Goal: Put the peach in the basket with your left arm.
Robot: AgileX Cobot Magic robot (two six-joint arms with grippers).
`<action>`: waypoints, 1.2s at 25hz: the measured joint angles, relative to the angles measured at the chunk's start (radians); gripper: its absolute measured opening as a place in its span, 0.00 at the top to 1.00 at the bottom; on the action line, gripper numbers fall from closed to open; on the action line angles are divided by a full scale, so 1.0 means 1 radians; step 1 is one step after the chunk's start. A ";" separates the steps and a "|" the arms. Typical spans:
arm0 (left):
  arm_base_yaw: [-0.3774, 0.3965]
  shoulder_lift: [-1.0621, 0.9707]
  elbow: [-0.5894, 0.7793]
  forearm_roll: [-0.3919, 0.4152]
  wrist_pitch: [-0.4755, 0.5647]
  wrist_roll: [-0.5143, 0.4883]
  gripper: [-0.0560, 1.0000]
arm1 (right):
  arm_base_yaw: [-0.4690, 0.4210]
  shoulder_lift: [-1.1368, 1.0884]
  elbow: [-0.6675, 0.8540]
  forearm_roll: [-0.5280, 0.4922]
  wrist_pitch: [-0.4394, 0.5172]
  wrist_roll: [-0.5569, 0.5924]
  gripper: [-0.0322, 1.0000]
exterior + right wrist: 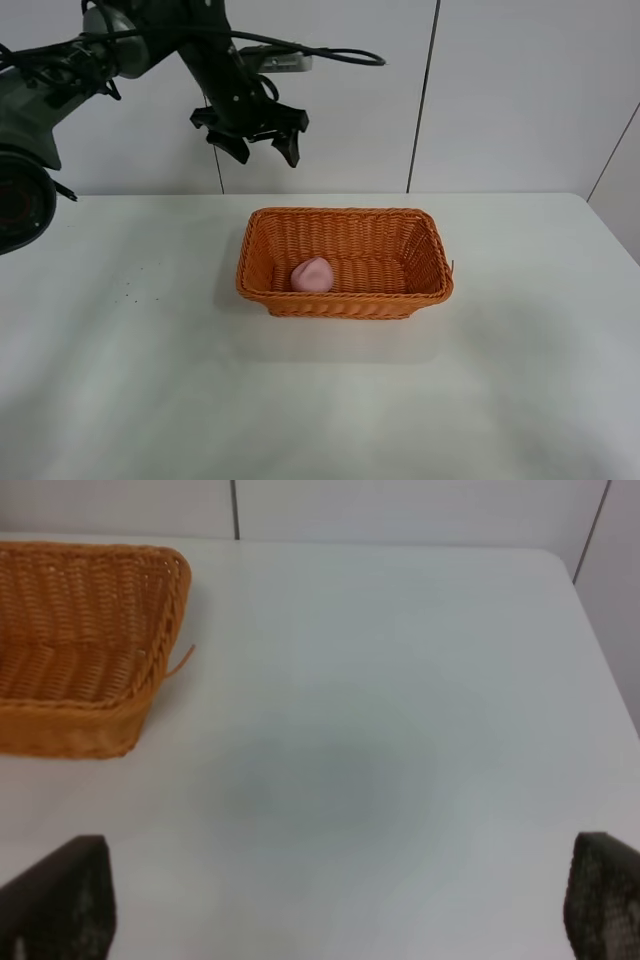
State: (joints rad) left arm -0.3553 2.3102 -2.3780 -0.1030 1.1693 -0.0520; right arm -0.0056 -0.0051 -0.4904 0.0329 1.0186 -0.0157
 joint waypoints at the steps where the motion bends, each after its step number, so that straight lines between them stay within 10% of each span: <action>1: 0.029 0.005 0.002 0.000 0.000 0.008 0.20 | 0.000 0.000 0.000 0.000 0.000 0.000 0.30; 14: 0.371 0.007 0.066 0.064 0.000 0.081 0.20 | 0.000 0.000 0.000 0.000 0.000 0.000 0.30; 21: 0.390 -0.012 0.092 0.063 0.000 0.075 0.20 | 0.000 0.000 0.000 0.000 0.000 0.000 0.30; 30: 0.390 -0.320 0.480 0.058 -0.001 0.074 0.20 | 0.000 0.000 0.000 0.000 0.000 0.000 0.30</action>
State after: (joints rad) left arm 0.0351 1.9900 -1.8984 -0.0454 1.1684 0.0222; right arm -0.0056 -0.0051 -0.4904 0.0329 1.0186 -0.0157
